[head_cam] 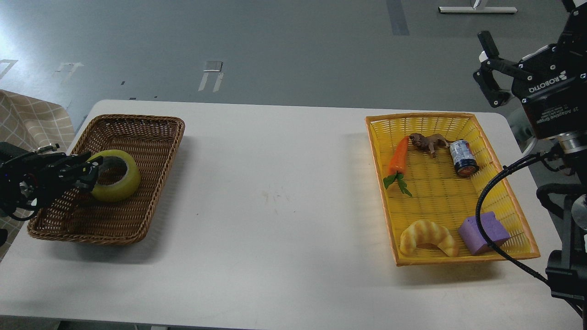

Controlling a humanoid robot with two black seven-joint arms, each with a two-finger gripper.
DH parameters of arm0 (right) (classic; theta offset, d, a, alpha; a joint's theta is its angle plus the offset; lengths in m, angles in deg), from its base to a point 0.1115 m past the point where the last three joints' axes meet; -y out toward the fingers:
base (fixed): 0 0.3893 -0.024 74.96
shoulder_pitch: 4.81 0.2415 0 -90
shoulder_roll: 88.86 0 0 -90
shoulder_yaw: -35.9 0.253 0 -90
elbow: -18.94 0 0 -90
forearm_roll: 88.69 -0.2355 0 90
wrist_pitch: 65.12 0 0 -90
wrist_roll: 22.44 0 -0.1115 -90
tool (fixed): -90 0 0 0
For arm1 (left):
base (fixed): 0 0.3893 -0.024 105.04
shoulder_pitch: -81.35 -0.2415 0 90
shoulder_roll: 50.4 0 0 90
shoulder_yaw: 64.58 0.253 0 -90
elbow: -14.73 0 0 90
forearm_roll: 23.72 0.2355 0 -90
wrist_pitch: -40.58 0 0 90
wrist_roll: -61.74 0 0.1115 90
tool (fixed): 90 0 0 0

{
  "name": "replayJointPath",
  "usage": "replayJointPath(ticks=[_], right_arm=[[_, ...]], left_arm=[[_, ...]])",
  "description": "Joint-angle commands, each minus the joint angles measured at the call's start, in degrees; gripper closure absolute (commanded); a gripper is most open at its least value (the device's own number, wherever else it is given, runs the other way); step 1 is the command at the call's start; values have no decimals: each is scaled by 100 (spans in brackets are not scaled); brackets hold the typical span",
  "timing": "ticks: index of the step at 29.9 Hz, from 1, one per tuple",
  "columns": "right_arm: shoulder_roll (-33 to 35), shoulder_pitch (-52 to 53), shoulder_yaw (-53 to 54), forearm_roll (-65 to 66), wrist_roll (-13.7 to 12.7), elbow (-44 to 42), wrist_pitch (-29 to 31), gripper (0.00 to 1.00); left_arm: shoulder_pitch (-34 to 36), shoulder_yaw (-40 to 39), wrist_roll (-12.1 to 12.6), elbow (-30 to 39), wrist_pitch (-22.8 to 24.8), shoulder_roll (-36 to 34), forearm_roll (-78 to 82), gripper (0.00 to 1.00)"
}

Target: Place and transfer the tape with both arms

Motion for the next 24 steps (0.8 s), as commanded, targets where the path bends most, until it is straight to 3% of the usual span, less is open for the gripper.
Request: replayJointPath(ticks=[1, 8, 17, 24], right_arm=[[0, 9, 0, 0, 0, -8, 0, 0], [0, -9, 0, 0, 0, -34, 0, 0], [8, 0, 0, 35, 0, -25, 0, 0], [26, 70, 0, 175, 0, -43, 0, 0]], left_arm=[[30, -1, 0, -6, 1, -38, -5, 18], [30, -1, 0, 3, 1, -47, -644, 3], [548, -10, 0, 12, 45, 76, -1455, 2], [1206, -36, 0, 73, 124, 1094, -2751, 2]])
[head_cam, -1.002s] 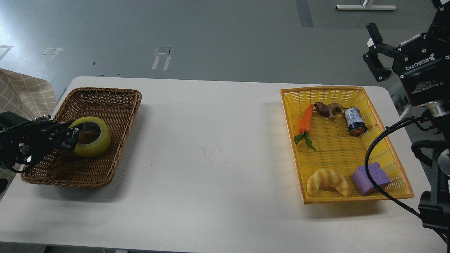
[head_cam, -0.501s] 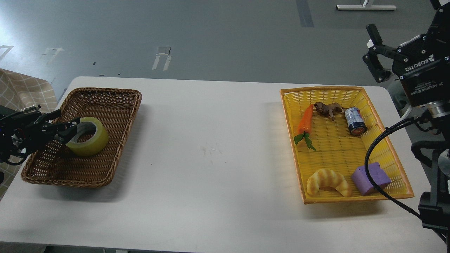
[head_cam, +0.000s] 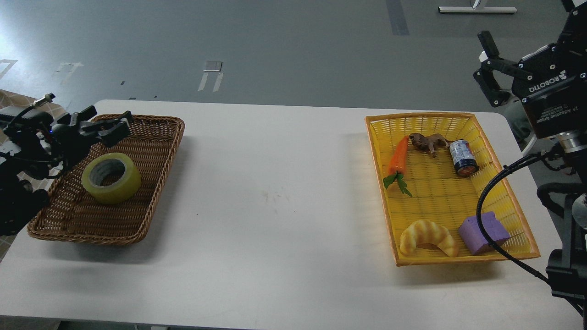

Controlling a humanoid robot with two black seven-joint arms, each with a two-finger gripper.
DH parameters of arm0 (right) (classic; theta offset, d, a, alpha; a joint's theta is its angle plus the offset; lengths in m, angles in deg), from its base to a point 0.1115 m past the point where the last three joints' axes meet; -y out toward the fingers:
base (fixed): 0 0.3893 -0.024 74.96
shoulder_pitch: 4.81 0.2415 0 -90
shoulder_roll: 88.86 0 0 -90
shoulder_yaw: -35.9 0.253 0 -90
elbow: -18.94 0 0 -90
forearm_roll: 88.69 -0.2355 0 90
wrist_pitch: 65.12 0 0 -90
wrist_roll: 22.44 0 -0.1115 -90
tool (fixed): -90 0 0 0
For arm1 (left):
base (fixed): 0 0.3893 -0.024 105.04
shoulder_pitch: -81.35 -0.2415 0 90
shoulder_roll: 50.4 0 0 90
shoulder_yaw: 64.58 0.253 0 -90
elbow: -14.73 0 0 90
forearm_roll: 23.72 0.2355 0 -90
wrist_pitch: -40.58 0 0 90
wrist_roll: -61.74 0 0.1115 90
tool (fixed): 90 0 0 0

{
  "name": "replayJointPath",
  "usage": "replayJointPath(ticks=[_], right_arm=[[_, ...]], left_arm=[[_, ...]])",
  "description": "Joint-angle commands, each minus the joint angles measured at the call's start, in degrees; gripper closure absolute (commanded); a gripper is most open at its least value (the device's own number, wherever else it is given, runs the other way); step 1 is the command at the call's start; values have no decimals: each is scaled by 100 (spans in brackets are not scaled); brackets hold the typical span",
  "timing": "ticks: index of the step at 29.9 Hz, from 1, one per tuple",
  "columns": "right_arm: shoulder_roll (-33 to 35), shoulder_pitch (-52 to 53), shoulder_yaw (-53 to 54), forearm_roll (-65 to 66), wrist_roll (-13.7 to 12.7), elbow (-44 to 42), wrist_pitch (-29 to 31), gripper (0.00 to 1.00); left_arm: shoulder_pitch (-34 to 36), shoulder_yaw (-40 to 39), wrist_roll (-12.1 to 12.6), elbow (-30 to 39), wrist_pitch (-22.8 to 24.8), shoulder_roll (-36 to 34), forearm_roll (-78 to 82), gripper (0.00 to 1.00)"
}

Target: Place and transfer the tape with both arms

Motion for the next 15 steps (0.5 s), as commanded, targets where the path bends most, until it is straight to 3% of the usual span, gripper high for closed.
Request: replayJointPath(ticks=[1, 8, 12, 15], right_arm=[[7, 38, 0, 179, 0, -14, 0, 0], [-2, 196, 9, 557, 0, -23, 0, 0], [-2, 372, -9, 942, 0, -49, 0, 0], [-37, 469, -9, 1251, 0, -128, 0, 0]], left_arm=[[428, -2, 2, 12, 122, 402, -1085, 2], [1395, -11, 2, 188, 1299, 1325, -3889, 2], [1493, -55, 2, 915, 2167, 1335, -5268, 2], [1492, -108, 2, 1444, 2416, 1308, -5789, 2]])
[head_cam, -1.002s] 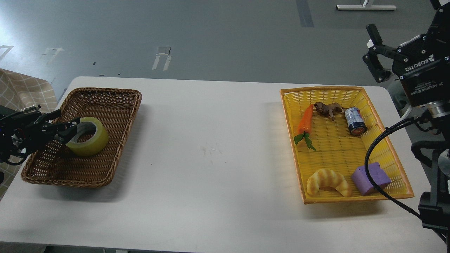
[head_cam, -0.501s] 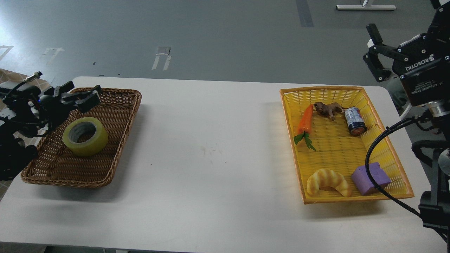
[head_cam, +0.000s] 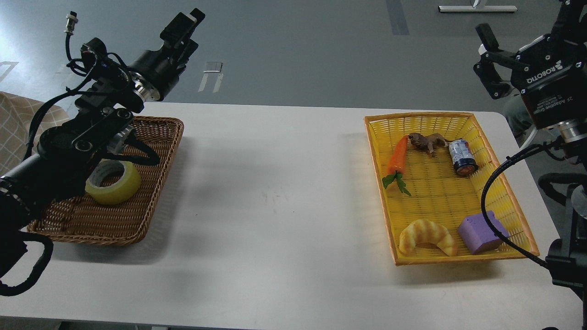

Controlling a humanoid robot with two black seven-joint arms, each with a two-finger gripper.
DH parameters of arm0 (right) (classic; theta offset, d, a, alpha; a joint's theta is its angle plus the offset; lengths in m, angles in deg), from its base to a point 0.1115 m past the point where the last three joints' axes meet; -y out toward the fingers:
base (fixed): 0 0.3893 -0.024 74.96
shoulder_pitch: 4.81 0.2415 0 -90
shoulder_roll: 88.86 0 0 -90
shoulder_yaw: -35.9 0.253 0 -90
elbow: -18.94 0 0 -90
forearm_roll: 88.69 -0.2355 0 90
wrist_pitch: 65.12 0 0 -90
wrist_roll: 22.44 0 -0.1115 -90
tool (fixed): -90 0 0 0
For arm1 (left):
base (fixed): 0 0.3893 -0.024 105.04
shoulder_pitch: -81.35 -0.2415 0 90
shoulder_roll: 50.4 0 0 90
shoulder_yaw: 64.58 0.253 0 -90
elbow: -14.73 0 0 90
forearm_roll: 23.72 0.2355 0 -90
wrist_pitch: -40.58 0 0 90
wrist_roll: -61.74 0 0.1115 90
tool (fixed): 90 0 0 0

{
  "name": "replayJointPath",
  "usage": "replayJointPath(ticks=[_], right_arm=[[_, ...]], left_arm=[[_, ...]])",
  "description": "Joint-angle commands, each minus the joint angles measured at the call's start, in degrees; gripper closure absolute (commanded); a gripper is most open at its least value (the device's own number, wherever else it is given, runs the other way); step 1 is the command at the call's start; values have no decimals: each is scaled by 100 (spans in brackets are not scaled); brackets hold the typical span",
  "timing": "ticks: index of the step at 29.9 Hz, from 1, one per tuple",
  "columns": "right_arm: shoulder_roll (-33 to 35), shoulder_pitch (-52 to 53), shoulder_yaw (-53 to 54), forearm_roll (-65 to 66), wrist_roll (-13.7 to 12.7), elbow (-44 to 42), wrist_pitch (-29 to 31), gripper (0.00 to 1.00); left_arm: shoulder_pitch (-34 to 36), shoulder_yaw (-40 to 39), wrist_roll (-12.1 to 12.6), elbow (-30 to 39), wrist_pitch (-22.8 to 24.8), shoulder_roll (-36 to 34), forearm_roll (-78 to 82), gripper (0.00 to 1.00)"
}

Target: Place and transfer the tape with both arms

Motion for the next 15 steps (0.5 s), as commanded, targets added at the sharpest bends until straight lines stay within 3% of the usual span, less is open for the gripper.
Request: replayJointPath(ticks=[1, 7, 11, 15], right_arm=[[-30, 117, -6, 325, 0, -68, 0, 0], [-21, 363, -225, 352, -26, -138, 0, 0], [-12, 626, -549, 370, -193, -305, 0, 0], [-21, 846, -770, 641, -202, -411, 0, 0]], left_arm=[[5, -45, 0, 636, 281, -49, -654, 2], [-74, -405, 13, 1823, 360, -234, -1393, 2], [-127, -493, 566, 2246, 282, -138, -1288, 2], [-294, -520, 681, 2246, 281, -181, -1130, 2]])
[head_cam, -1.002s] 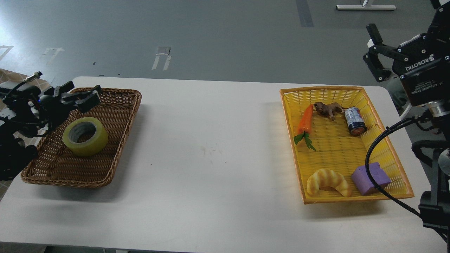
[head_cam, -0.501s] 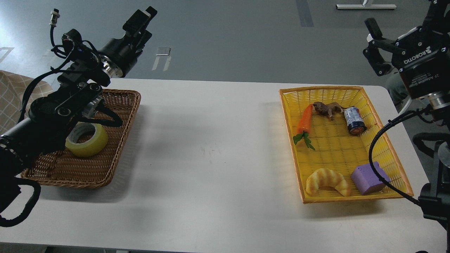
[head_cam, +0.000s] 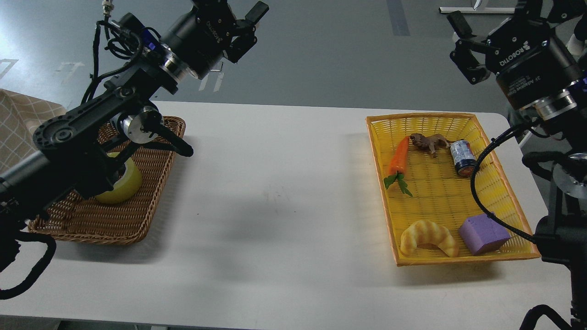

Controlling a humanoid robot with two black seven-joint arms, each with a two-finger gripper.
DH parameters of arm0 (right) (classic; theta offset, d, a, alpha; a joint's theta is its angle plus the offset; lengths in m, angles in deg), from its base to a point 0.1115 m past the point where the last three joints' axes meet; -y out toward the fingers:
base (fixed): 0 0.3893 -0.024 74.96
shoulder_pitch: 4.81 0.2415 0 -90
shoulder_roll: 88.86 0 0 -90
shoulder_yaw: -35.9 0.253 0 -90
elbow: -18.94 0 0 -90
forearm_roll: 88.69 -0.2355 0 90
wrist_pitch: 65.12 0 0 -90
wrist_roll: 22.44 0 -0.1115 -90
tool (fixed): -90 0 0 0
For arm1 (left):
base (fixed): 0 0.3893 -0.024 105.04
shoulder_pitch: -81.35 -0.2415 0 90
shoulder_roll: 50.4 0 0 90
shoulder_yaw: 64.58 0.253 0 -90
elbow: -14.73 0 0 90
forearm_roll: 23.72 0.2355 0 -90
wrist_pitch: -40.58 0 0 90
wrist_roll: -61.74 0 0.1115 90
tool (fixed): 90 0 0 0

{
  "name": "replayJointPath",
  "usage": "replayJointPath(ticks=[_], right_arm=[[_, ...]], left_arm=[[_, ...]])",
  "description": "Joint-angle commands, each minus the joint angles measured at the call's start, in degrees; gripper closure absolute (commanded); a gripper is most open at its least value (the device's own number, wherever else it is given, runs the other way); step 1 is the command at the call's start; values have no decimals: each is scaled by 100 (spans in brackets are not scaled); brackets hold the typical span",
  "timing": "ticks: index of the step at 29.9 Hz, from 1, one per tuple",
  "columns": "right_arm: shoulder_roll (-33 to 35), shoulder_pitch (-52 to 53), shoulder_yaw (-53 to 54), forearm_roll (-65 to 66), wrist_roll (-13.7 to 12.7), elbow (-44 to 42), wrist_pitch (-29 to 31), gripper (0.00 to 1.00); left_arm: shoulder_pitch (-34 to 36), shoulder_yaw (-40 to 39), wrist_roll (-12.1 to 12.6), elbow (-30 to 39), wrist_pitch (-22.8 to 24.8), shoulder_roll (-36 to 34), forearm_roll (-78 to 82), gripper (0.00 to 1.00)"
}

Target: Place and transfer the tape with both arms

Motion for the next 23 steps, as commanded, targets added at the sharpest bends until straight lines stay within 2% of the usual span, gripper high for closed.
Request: replayJointPath(ticks=[1, 6, 9, 10, 15, 18, 21, 23], right_arm=[[-15, 232, -185, 292, -16, -142, 0, 0], [-42, 435, -326, 408, -25, -292, 0, 0], [-50, 549, -599, 627, -25, -292, -110, 0], [-59, 576, -660, 662, -25, -292, -215, 0], [-419, 611, -704, 619, 11, -222, -366, 0], [-446, 559, -696, 610, 19, -91, -357, 0], [-446, 523, -713, 601, 19, -46, -357, 0], [-446, 514, -713, 601, 19, -72, -392, 0]], left_arm=[[-115, -21, 90, 25, -3, -62, 99, 2], [-98, -257, 125, 77, 6, -36, 134, 2], [-185, -653, 441, 577, 6, 17, 143, 2], [-360, -758, 572, 752, 6, 17, 152, 2], [-686, -1180, 626, 1087, -12, 130, 240, 2], [-1212, -1716, 705, 1334, -178, 429, 240, 2], [-1687, -2252, 968, 1509, -258, 658, 301, 2], [-1776, -2323, 934, 1563, -241, 641, 301, 2]])
